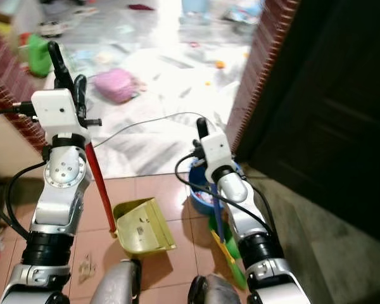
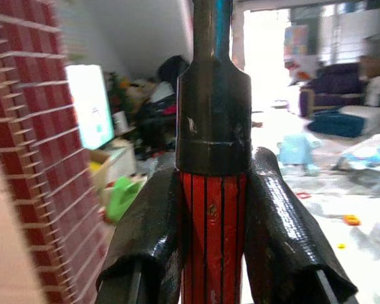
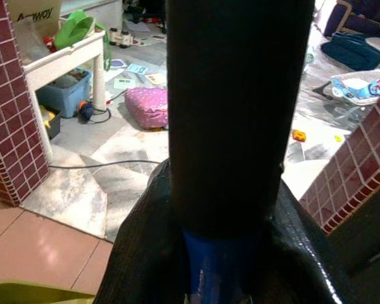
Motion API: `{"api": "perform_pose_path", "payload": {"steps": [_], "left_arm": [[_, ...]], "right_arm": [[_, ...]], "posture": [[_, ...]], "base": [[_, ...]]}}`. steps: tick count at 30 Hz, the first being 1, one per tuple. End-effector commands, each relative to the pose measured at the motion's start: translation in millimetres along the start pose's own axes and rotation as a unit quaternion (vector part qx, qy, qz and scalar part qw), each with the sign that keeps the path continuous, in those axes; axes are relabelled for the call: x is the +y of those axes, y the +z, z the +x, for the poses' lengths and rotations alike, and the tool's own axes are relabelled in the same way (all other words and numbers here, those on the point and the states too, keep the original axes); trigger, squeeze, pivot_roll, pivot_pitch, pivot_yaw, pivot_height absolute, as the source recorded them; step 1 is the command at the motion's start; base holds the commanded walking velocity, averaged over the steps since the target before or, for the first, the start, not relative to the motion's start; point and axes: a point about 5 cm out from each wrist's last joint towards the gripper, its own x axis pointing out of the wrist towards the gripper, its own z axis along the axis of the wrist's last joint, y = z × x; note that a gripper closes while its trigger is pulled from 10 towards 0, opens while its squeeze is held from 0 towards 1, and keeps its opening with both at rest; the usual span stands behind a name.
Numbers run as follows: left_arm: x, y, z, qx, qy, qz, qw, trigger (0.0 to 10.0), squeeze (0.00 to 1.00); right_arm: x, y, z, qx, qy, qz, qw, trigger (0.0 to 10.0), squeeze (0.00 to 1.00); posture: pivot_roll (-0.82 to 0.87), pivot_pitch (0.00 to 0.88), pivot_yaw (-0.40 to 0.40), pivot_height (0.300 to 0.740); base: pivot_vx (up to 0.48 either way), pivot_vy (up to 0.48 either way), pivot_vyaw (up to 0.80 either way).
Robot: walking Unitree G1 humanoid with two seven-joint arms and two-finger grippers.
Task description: Sweep floor
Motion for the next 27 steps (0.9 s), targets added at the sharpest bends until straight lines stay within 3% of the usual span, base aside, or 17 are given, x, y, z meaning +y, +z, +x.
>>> {"api": "perform_pose_path", "payload": {"steps": [1, 3, 5, 11, 14, 19, 27], "left_arm": [[6.5, 5, -0.5, -0.007, 0.011, 0.007, 1.000, 10.0, 0.00], [5.2, 8, -2.7, 0.022, 0.014, -0.028, 0.999, 10.0, 0.00], [-1.8, 10, -3.0, 0.013, -0.025, -0.034, 0.999, 10.0, 0.00], [-1.7, -13, -22.7, 0.056, -0.044, -0.010, 0.997, 10.0, 0.00], [-0.4, -11, -26.3, 0.054, -0.053, -0.007, 0.997, 10.0, 0.00], [-0.4, -6, -22.8, 0.044, -0.045, -0.012, 0.998, 10.0, 0.00], [6.6, 4, -17.1, 0.024, -0.033, 0.000, 0.999, 10.0, 0.00]], "right_arm": [[1.2, 13, 6.1, -0.031, -0.002, 0.004, 1.000, 10.0, 0.00], [-0.8, 14, 7.0, -0.033, -0.007, 0.004, 0.999, 10.0, 0.00], [-2.2, 15, 6.4, -0.036, -0.013, 0.005, 0.999, 10.0, 0.00], [-9.7, 19, 6.6, -0.050, -0.044, 0.004, 0.998, 10.0, 0.00], [-10.7, 21, 8.8, -0.055, -0.048, 0.003, 0.997, 10.0, 0.00], [-11.2, 22, 10.2, -0.058, -0.054, 0.002, 0.997, 10.0, 0.00], [-11.6, 23, 12.1, -0.065, -0.064, 0.008, 0.996, 10.0, 0.00]], "posture": [[0.00, 0.092, -0.020, 0.740], [0.00, 0.102, -0.019, 0.740], [-0.01, 0.103, -0.015, 0.740], [-0.01, 0.101, -0.016, 0.740], [-0.01, 0.098, -0.019, 0.740], [0.00, 0.088, -0.022, 0.740], [0.00, 0.087, -0.022, 0.740]], "base": [[0.000, 0.000, 0.79], [0.000, 0.000, 0.79], [0.000, 0.000, 0.79], [0.000, 0.000, 0.79], [0.000, 0.000, 0.79], [0.000, 0.000, 0.79], [0.000, 0.480, 0.12]]}}
